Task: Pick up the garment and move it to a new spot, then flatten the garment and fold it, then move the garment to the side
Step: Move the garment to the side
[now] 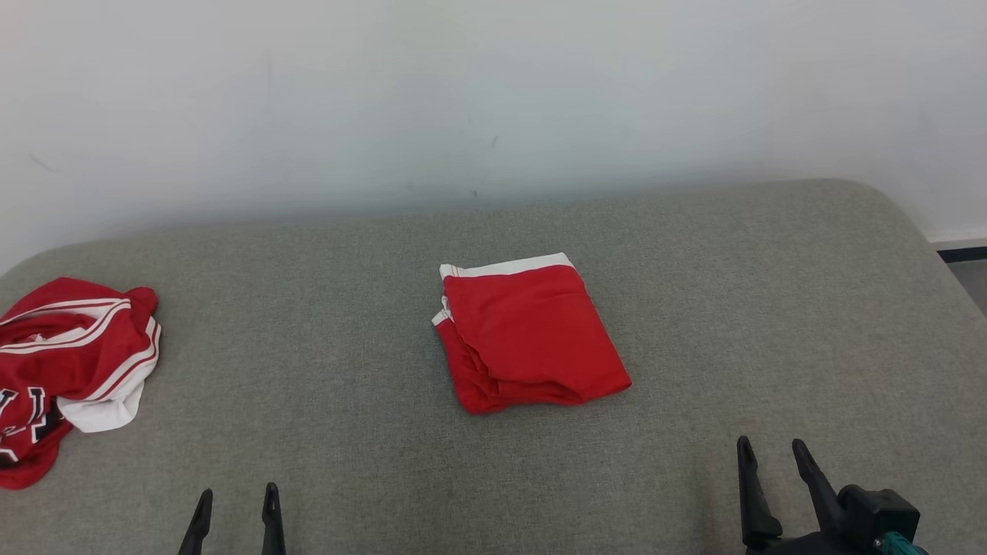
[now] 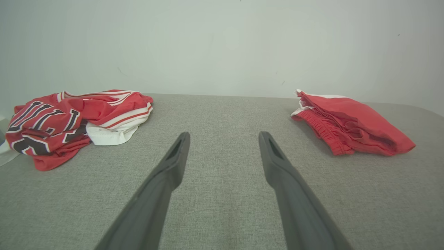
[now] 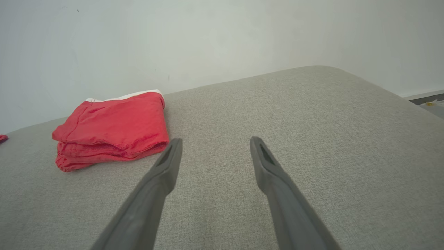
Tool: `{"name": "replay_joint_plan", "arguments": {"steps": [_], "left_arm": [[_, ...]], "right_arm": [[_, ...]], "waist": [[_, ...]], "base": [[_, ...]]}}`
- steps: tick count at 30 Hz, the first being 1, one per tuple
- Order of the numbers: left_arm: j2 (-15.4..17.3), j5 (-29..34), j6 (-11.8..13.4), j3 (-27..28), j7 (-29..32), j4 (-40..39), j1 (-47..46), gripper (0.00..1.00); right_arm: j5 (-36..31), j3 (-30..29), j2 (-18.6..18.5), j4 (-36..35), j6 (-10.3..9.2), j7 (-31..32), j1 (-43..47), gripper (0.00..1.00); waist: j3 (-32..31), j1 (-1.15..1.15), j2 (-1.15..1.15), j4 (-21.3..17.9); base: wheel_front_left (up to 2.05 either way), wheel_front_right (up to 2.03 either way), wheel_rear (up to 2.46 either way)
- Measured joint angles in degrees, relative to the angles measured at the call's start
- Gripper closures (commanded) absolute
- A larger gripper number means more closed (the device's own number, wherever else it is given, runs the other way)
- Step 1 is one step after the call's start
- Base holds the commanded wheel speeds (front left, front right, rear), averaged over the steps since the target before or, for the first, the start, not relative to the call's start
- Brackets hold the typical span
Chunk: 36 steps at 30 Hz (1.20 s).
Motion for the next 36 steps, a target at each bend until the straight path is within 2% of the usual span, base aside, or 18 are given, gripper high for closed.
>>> {"name": "replay_joint_plan", "arguments": {"steps": [12, 15, 16, 21, 22, 24, 29, 36], "left_arm": [[-0.02, -0.58, 0.02, -0.53, 0.00, -0.12, -0.02, 0.00], [-0.03, -0.68, 0.03, -1.29, 0.00, -0.16, -0.03, 0.00], [-0.03, -0.69, 0.04, -1.83, 0.00, -0.33, -0.21, 0.00], [-0.07, -0.68, 0.03, -3.50, 0.00, -1.04, -1.57, 0.00], [-0.05, -0.67, 0.02, -4.21, 0.00, -1.25, -2.12, 0.00], [-0.04, -0.68, -0.02, -5.15, 0.00, -1.48, -2.97, 0.00], [-0.03, -1.07, -0.42, -8.02, 0.00, -2.20, -4.70, 0.00], [-0.05, -2.05, -0.21, -11.43, 0.00, -2.42, -6.78, 0.00]], "right_arm": [[-1.14, 0.87, -0.02, -2.97, 0.00, 3.10, -2.71, 0.00], [0.02, 3.31, -0.77, -3.66, 0.00, 9.20, -6.00, 0.00], [1.65, 4.52, -2.42, -3.60, 0.00, 14.93, -9.26, 0.00], [6.65, 6.19, -7.23, -1.63, 0.00, 31.82, -18.75, 0.00], [8.21, 5.04, -8.38, -0.47, -0.01, 37.16, -22.98, 0.00], [7.36, 4.86, -10.51, 1.10, 0.00, 42.06, -26.71, 0.00], [6.87, 4.89, -12.48, 6.12, 0.00, 47.77, -33.01, 0.00], [4.21, 4.02, -12.65, 12.85, 0.00, 48.48, -37.26, 0.00]], "waist": [[0.90, 0.00, 0.00, 0.10], [1.59, 0.00, 0.00, 0.46], [2.29, 0.00, 0.00, 0.84], [4.21, 0.00, 0.01, 2.76], [5.02, 0.01, 0.01, 3.82], [5.82, 0.01, 0.00, 5.06], [8.13, 0.01, 0.01, 8.47], [12.07, 0.01, 0.01, 12.78]], "base": [[0.00, 0.00, 0.00], [0.00, 0.00, 0.00], [0.00, 0.00, 0.00], [0.00, 0.00, 0.00], [0.00, 0.00, 0.00], [0.00, 0.00, 0.00], [0.00, 0.00, 0.00], [0.00, 0.00, 0.00]]}}
